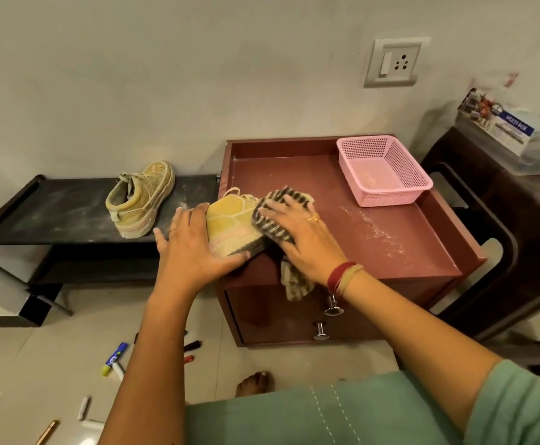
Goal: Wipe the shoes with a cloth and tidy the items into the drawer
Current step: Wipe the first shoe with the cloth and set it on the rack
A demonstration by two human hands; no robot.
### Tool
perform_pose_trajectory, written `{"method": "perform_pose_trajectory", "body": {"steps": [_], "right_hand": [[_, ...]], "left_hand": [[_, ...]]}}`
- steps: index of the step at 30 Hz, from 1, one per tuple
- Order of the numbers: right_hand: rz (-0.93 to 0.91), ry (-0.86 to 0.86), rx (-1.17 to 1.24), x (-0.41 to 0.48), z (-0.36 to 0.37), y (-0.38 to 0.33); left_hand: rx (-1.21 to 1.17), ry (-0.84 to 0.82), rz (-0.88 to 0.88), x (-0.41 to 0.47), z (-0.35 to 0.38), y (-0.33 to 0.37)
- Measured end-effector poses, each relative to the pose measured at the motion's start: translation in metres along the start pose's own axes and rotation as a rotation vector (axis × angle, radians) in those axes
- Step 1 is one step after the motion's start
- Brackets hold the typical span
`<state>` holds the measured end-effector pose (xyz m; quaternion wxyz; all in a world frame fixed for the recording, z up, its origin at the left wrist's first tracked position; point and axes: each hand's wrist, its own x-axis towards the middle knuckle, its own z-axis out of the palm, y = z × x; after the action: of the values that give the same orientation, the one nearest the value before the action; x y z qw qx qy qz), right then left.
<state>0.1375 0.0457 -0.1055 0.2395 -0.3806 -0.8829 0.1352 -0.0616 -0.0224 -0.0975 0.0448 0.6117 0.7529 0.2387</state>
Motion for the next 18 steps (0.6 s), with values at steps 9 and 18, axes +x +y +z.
{"method": "perform_pose_trajectory", "body": {"steps": [9,18], "right_hand": [[0.074,0.000,-0.017,-0.006,0.001,0.010],[0.548,0.199,0.432,-0.002,0.000,0.042]], "left_hand": [[0.030,-0.005,0.002,0.000,-0.004,0.002],[0.033,-0.030,0.021,0.000,-0.006,0.001]]}}
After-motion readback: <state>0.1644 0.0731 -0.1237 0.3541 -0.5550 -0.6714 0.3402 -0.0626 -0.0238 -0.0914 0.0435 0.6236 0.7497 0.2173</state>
